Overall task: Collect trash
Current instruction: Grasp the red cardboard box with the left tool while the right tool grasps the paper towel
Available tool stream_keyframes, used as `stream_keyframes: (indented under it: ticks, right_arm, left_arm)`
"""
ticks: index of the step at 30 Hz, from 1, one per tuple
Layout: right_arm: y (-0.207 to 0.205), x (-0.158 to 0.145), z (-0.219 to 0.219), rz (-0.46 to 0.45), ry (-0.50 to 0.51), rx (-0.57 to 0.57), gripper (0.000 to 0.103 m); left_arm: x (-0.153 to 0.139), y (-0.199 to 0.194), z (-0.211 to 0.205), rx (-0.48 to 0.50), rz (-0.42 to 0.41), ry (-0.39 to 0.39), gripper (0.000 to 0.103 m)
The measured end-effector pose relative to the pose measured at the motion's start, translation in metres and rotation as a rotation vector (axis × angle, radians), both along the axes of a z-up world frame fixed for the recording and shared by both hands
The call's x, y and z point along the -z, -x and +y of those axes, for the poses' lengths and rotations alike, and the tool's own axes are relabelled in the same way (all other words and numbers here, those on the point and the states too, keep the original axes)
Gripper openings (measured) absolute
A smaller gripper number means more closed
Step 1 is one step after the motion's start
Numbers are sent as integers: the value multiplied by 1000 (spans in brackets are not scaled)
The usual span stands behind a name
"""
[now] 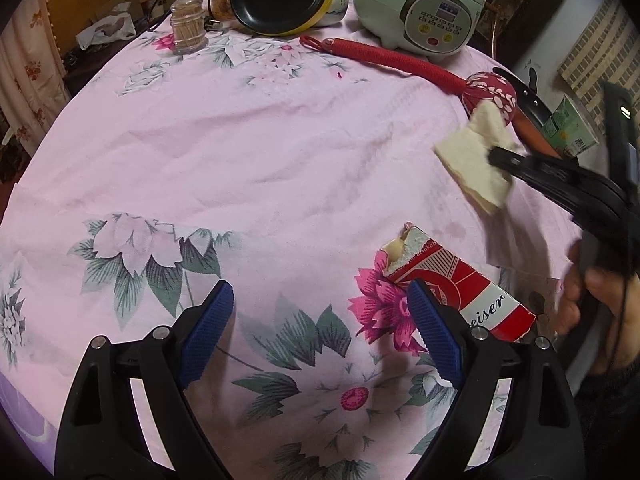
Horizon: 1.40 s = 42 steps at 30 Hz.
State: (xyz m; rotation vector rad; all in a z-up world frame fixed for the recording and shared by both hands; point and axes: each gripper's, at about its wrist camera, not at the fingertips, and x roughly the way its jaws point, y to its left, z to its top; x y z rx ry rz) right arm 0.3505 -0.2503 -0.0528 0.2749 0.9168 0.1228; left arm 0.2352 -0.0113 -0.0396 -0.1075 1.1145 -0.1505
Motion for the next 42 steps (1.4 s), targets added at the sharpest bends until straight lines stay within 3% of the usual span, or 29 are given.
stream_keyframes:
  ticks: [4, 9, 15, 20, 25, 29, 32, 37, 42]
  right_arm:
    - [66, -11, -27, -18, -30, 34, 4]
    - [132, -3, -49, -21, -82, 76, 4]
    - [144, 9, -68, -51, -166, 103, 5]
    - [149, 7, -75, -67, -177, 88, 7]
    - [155, -4, -78, -100, -191, 80, 7]
    - [158, -9, -78, -117, -208, 66, 7]
    - [160, -13, -77, -128, -213, 58, 7]
    - [161, -13, -75, -130, -210, 56, 7]
    - [162, -13, -70, -135, -196, 49, 7]
  left_arm:
    - [-2, 3, -3, 8, -10, 3, 86]
    - [-2, 7, -18, 35, 1, 9, 86]
    - [-3, 4, -44, -3, 129, 68, 86]
    - [-5, -11, -66, -87, 150, 39, 86]
    - [23, -28, -80, -147, 256, -16, 86]
    - [21, -25, -79, -164, 242, -27, 84]
    - [16, -20, -71, -171, 229, -13, 72]
    - [9, -5, -59, -160, 212, -24, 20]
    - [4, 13, -50, -133, 216, 18, 13]
